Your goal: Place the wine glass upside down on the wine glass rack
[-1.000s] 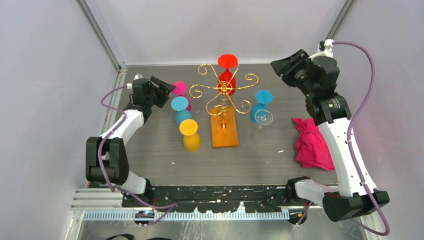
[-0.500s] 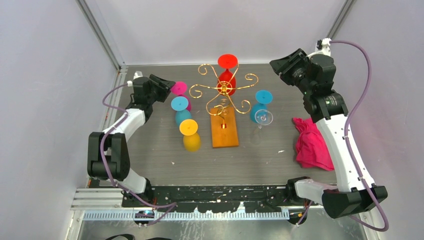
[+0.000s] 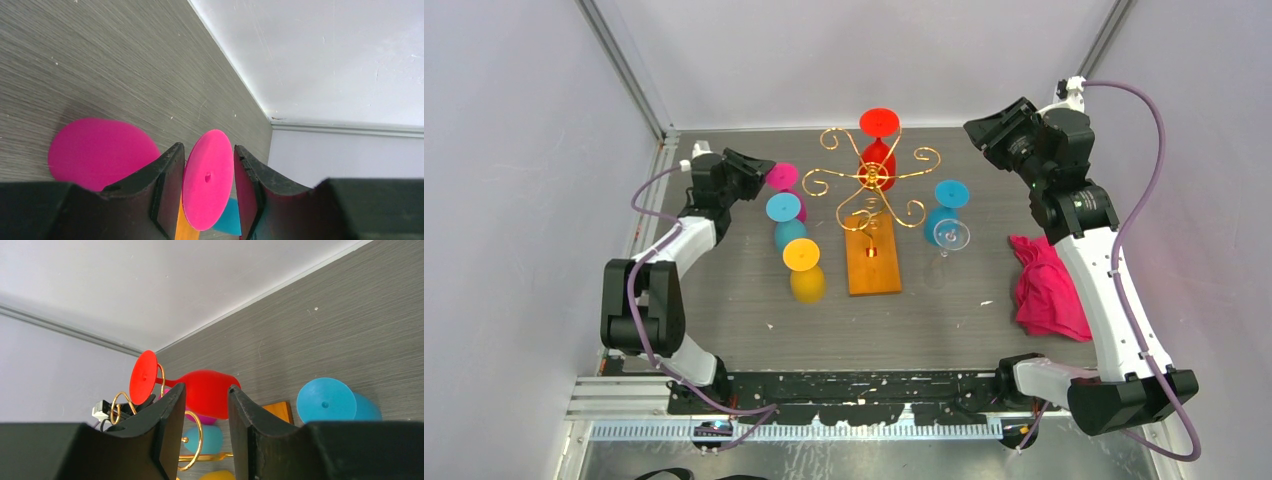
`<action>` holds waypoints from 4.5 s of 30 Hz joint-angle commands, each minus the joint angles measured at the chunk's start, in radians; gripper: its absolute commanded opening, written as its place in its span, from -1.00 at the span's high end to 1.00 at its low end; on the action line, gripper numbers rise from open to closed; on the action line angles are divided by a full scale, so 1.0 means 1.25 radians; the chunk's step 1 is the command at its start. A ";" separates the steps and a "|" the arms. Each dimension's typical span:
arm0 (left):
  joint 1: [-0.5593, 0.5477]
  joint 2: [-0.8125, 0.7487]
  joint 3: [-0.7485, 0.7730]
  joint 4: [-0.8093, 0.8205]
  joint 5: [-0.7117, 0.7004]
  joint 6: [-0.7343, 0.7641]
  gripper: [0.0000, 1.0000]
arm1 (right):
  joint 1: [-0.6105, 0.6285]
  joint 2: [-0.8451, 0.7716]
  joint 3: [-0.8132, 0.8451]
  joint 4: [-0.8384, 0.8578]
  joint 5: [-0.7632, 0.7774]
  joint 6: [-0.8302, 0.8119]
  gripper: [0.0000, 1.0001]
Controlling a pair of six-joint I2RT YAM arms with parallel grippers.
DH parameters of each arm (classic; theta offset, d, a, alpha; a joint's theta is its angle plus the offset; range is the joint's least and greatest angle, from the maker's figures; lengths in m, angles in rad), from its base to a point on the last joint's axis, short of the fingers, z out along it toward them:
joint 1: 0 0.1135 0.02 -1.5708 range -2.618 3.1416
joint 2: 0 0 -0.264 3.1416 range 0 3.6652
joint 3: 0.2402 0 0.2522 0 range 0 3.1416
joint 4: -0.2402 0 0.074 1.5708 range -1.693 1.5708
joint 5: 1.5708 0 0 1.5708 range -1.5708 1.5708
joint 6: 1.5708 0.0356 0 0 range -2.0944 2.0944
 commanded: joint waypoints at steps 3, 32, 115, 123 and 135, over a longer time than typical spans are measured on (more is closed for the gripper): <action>0.004 -0.008 -0.025 0.048 0.022 -0.002 0.16 | -0.003 -0.001 0.001 0.039 0.015 -0.016 0.16; 0.004 -0.049 -0.090 0.104 0.011 -0.027 0.47 | -0.006 0.003 -0.006 0.039 0.021 -0.012 0.20; 0.014 -0.265 0.188 -0.058 0.078 -0.132 0.99 | -0.051 -0.082 -0.054 0.034 0.111 -0.018 0.28; 0.008 -0.264 0.222 -0.118 0.157 -0.127 0.99 | -0.055 -0.088 -0.047 0.023 0.126 -0.012 0.28; -0.020 -0.260 0.236 -0.151 0.247 -0.111 0.99 | -0.056 -0.100 -0.050 0.013 0.143 -0.006 0.28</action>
